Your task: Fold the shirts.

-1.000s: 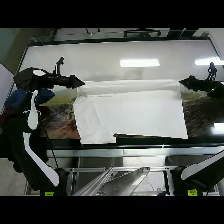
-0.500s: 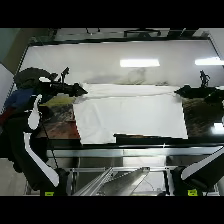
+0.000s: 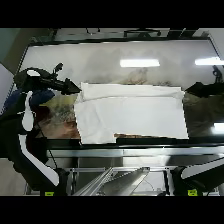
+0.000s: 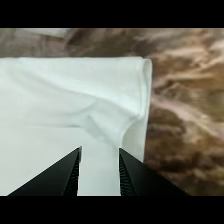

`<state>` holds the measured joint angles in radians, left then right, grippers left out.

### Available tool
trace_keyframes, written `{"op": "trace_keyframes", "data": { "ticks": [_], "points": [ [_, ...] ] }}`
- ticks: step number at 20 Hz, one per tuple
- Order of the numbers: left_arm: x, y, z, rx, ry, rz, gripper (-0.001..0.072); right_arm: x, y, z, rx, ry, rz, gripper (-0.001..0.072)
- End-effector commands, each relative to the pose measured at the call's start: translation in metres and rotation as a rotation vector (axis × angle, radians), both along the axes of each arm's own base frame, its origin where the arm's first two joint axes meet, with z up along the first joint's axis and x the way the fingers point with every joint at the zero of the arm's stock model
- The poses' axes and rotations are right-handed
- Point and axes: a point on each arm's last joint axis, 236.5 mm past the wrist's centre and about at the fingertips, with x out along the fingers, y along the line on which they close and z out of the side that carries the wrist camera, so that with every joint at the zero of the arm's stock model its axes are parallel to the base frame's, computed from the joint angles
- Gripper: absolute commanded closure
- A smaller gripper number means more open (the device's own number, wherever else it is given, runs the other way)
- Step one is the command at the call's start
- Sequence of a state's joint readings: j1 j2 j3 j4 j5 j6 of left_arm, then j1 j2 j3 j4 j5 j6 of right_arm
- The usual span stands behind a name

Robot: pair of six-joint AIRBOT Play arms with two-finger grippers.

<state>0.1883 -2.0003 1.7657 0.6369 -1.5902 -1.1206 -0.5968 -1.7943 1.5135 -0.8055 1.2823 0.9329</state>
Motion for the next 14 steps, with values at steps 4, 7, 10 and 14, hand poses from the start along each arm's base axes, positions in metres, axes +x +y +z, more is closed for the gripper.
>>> {"op": "trace_keyframes", "data": {
  "ticks": [4, 7, 10, 14],
  "points": [
    [-0.1, 0.022, -0.008, 0.183, 0.147, -0.037, 0.054, -0.105, -0.056, 0.025, -0.151, 0.222, -0.106, 0.0407],
    [-0.156, 0.018, -0.025, 0.193, 0.195, 0.035, 0.0539, -0.163, -0.06, 0.006, -0.097, 0.282, -0.188, 0.0406],
    [-0.202, 0.012, -0.045, 0.201, 0.254, 0.092, 0.0539, -0.2, -0.04, -0.027, -0.041, 0.342, -0.199, 0.0276],
    [-0.242, 0.003, -0.059, 0.205, 0.297, 0.119, 0.0538, -0.233, 0.011, -0.074, 0.045, 0.441, -0.155, 0.0276]
  ]
}}
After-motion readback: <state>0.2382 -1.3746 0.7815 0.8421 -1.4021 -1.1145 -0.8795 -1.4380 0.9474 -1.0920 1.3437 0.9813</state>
